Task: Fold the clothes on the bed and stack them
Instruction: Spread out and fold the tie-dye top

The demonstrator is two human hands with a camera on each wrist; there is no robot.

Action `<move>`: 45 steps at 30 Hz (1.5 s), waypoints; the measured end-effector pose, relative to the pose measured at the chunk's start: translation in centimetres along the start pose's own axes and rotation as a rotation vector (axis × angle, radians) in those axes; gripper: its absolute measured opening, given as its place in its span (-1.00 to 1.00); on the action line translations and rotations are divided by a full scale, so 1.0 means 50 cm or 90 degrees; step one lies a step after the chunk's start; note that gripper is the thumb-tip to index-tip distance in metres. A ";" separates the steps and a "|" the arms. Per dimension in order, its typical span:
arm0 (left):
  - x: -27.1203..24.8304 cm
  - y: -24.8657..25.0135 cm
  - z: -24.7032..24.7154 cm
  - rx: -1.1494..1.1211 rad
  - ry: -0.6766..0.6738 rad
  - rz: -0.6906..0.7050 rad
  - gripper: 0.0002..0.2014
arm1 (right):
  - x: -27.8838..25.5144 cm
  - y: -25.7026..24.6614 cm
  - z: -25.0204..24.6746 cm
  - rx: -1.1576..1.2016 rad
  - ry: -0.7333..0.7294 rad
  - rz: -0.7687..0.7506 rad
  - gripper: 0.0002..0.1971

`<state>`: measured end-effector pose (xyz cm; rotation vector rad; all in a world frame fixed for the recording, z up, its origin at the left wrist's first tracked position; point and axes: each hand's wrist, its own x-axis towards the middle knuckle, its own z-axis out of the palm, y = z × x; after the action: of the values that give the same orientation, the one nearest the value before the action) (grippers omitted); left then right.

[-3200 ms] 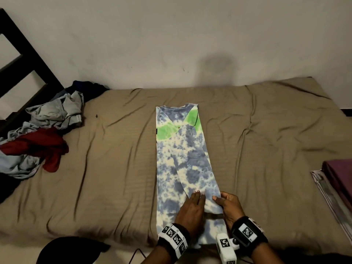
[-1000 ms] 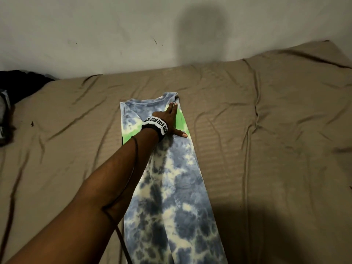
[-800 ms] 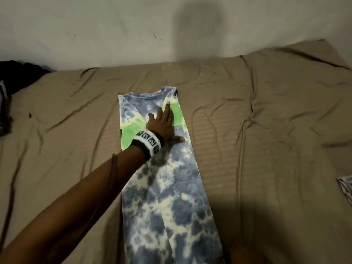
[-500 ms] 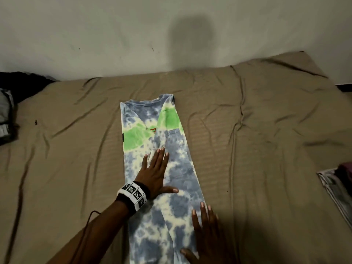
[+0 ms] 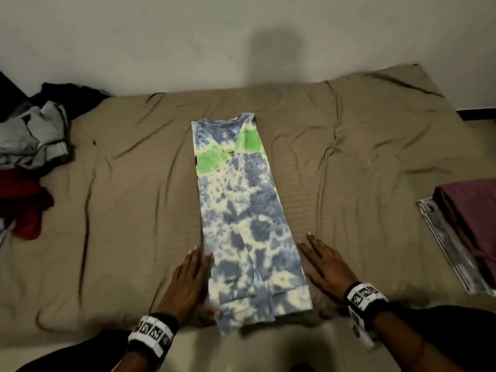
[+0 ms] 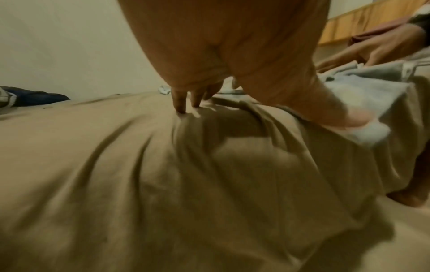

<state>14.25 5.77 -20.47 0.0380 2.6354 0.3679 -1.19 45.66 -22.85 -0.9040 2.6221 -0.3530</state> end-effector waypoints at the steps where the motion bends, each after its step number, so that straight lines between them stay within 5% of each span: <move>1: -0.027 -0.007 0.024 0.026 -0.013 0.009 0.44 | 0.002 -0.003 -0.004 -0.005 -0.023 0.004 0.02; 6: -0.031 0.001 0.065 0.092 0.113 -0.012 0.25 | 0.016 -0.042 0.000 -0.100 -0.065 0.012 0.20; 12: 0.010 0.022 0.049 0.090 0.155 0.011 0.27 | 0.034 -0.077 -0.004 -0.132 -0.046 0.008 0.08; 16: 0.058 0.034 0.025 0.140 0.178 0.091 0.37 | 0.050 -0.083 -0.006 -0.136 -0.007 -0.077 0.12; 21: 0.049 0.022 0.001 0.285 0.031 0.214 0.34 | 0.052 -0.070 -0.011 -0.095 -0.021 -0.149 -0.06; 26: -0.031 0.060 -0.061 0.273 0.084 0.289 -0.21 | -0.001 -0.097 -0.076 0.118 -0.025 -0.181 -0.47; 30: -0.142 0.068 -0.109 0.094 0.086 0.353 -0.47 | -0.079 -0.141 -0.144 0.267 -0.067 -0.195 -0.66; 32: -0.182 0.083 -0.155 0.003 -0.007 0.305 -0.43 | -0.092 -0.177 -0.205 0.398 -0.089 -0.172 -0.80; 34: -0.168 0.078 -0.195 -0.077 -0.048 0.241 -0.38 | -0.063 -0.213 -0.251 0.604 -0.118 -0.082 -0.66; 37: -0.054 0.051 -0.235 -0.426 0.012 0.146 -0.59 | 0.060 -0.226 -0.237 0.872 -0.123 0.171 -0.71; 39: 0.034 0.037 -0.229 -0.710 0.053 -0.025 -0.64 | 0.154 -0.198 -0.178 0.985 -0.135 0.348 -0.42; 42: 0.129 0.025 -0.153 -0.936 0.140 -0.319 -0.46 | 0.258 -0.090 -0.030 1.066 -0.044 0.437 -0.16; 43: 0.147 0.022 -0.122 -0.976 0.152 -0.349 -0.44 | 0.254 -0.080 -0.023 1.072 -0.033 0.475 -0.09; 45: 0.146 0.022 -0.096 -1.000 0.176 -0.365 -0.48 | 0.221 -0.144 -0.073 1.104 -0.052 0.501 -0.38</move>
<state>5.52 6.27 -19.44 -1.2424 1.7196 2.0843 -6.86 33.61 -19.71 0.6288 1.3693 -1.7337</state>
